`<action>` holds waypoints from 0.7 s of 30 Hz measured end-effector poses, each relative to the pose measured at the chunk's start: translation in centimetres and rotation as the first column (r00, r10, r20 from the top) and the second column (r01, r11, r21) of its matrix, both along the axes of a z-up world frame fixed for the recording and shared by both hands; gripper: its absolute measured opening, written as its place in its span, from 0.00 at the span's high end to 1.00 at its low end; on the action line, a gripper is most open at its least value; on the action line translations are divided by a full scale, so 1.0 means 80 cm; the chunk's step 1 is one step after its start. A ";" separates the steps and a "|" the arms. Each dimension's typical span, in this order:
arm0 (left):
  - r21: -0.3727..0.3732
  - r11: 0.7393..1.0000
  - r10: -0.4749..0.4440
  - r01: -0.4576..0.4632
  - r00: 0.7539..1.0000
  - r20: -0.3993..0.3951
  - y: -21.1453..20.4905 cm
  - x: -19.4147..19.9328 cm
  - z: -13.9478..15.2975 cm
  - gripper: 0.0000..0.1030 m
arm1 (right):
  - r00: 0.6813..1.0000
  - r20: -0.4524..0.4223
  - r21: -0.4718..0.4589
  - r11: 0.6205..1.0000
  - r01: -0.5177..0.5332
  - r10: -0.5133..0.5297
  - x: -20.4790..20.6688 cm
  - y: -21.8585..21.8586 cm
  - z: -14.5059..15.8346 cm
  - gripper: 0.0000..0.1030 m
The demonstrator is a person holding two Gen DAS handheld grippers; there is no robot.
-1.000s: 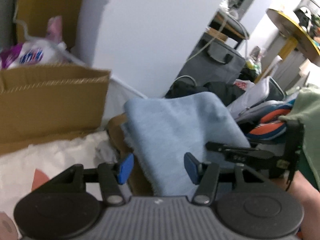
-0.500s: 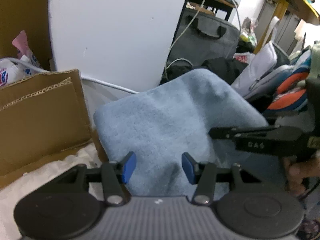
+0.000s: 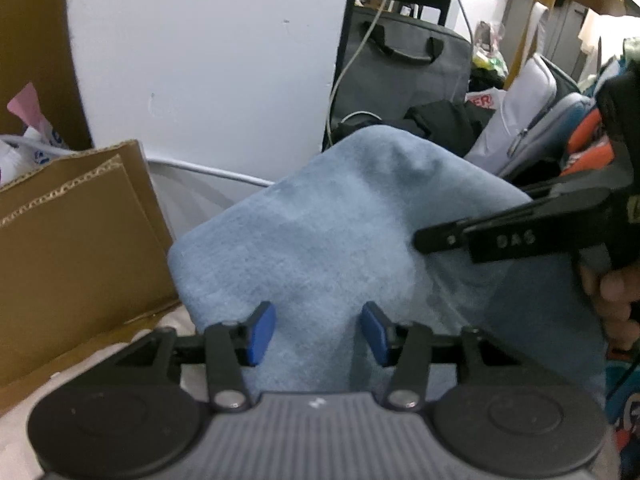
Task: Fold clothes
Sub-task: 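Lower the blue towel onto the stack and open both grippers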
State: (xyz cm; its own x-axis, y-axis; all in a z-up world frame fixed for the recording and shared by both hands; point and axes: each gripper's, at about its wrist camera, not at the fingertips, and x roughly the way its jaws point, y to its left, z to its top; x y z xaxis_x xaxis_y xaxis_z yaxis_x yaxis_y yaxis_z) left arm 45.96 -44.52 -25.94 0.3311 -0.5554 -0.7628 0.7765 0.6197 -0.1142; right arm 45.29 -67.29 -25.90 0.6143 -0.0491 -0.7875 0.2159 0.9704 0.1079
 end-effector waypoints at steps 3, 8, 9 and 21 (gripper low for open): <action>0.012 1.000 -0.012 0.012 1.000 0.006 -0.001 -0.003 0.003 0.49 | 0.999 -0.019 -0.046 0.998 0.050 -0.050 -0.004 -0.003 0.012 0.47; 0.001 1.000 -0.005 0.005 1.000 -0.016 0.002 0.003 0.001 0.49 | 0.998 -0.007 -0.159 0.985 0.063 -0.065 -0.008 0.009 0.037 0.47; -0.001 1.000 -0.004 0.004 1.000 -0.017 0.002 0.004 0.001 0.49 | 0.998 0.009 -0.176 0.982 0.065 -0.064 -0.010 0.011 0.043 0.47; -0.028 1.000 0.003 -0.005 0.999 -0.050 0.011 0.015 0.000 0.48 | 1.000 0.015 -0.033 0.999 -0.004 0.004 -0.005 0.008 0.006 0.54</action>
State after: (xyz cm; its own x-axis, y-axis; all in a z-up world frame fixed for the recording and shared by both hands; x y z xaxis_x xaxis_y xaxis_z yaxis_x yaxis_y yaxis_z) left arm 47.17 -43.65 -25.95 0.2951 -0.5756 -0.7626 0.7669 0.6187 -0.1702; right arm 44.91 -66.67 -25.44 0.6266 -0.0725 -0.7759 0.2105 0.9744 0.0789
